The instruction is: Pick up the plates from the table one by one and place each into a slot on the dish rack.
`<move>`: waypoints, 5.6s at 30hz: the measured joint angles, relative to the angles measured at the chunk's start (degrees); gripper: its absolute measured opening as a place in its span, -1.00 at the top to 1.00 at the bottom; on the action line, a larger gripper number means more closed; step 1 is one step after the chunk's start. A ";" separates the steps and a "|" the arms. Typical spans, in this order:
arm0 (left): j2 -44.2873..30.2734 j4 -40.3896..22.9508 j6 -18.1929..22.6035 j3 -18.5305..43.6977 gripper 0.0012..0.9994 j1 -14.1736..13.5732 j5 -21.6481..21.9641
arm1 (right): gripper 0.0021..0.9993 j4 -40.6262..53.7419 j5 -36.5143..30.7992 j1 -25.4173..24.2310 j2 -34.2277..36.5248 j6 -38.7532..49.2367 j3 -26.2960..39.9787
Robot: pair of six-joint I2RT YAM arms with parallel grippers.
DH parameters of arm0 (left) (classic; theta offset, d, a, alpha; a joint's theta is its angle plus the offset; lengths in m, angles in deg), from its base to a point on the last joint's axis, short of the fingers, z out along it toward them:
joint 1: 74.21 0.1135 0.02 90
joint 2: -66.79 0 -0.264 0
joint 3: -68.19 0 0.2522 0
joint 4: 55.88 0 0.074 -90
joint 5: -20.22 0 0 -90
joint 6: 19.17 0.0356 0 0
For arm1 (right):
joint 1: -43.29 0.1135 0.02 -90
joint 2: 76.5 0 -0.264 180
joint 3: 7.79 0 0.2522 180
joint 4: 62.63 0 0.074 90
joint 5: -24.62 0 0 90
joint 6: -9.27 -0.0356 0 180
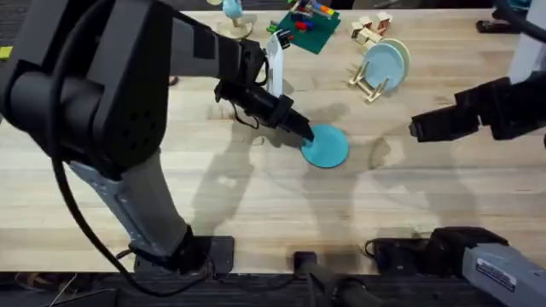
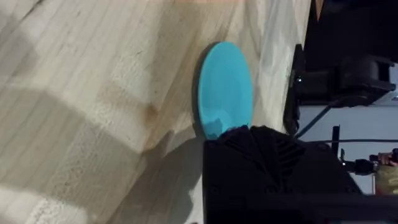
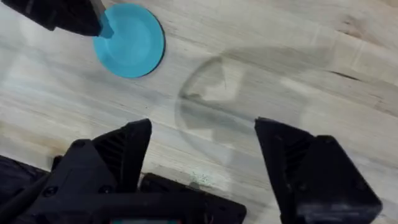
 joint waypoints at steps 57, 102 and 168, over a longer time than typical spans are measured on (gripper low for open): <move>-5.51 5.11 -5.64 0.13 0.92 -1.88 -3.10 | -0.99 -19.81 9.80 0.00 -0.01 -16.54 -18.81; -5.18 6.81 -10.36 0.70 0.92 -3.17 -0.76 | -0.90 -58.38 25.72 0.91 -0.51 -43.84 -47.30; 29.71 -5.76 -14.38 0.37 0.92 -0.11 33.28 | 0.93 -44.89 15.97 13.46 -6.72 -41.61 -34.36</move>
